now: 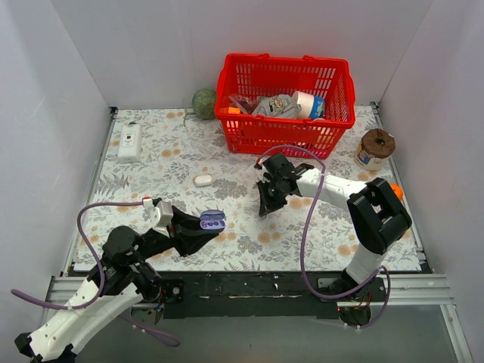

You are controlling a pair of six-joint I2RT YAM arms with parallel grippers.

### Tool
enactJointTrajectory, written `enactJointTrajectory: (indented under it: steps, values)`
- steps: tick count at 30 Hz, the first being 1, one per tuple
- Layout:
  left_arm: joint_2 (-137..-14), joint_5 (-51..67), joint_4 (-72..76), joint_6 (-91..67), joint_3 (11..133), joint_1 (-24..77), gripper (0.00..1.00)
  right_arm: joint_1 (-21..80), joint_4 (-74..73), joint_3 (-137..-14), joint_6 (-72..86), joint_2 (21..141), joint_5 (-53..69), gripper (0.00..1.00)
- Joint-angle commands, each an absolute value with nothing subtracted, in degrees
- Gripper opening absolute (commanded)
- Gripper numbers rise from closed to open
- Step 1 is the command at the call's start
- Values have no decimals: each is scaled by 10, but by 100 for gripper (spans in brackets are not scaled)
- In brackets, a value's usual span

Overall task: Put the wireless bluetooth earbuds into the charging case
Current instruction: Adjust the earbud at the center of the board.

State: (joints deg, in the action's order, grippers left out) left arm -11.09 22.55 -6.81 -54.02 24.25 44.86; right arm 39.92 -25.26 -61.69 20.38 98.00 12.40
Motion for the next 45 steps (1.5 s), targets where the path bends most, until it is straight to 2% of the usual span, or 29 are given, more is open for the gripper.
enactJointTrajectory:
  steps: [1, 6, 13, 21, 22, 25, 28, 30, 34, 38, 41, 45]
  values:
    - [-115, 231, -47, -543, 243, 450, 0, 401, -241, -642, 214, 1005, 138, 1]
    - [-114, 234, -38, -551, 236, 451, 0, 400, -264, -658, 194, 1025, 143, 1]
    - [-112, 235, -33, -554, 229, 450, 0, 398, -283, -674, 181, 1035, 127, 35]
    - [-115, 236, -28, -555, 228, 450, 0, 398, -301, -702, 167, 998, 108, 52]
    - [-114, 237, -27, -555, 227, 450, 0, 398, -301, -704, 165, 987, 107, 59]
    - [-117, 237, -25, -555, 226, 450, 0, 399, -303, -697, 157, 963, 101, 61]
    - [-119, 236, -25, -556, 226, 451, 0, 403, -296, -676, 142, 935, 84, 61]
    - [-119, 236, -25, -556, 226, 450, 0, 409, -287, -655, 129, 919, 55, 58]
    - [-120, 236, -25, -555, 226, 450, 0, 422, -237, -581, 98, 870, 6, 32]
    - [-125, 236, -25, -555, 226, 450, 0, 447, -211, -522, 84, 853, -45, 26]
    - [-131, 237, -21, -555, 226, 450, 0, 449, -207, -517, 95, 867, -68, 15]
    - [-138, 241, -18, -555, 230, 450, 0, 450, -183, -507, 107, 879, -74, 9]
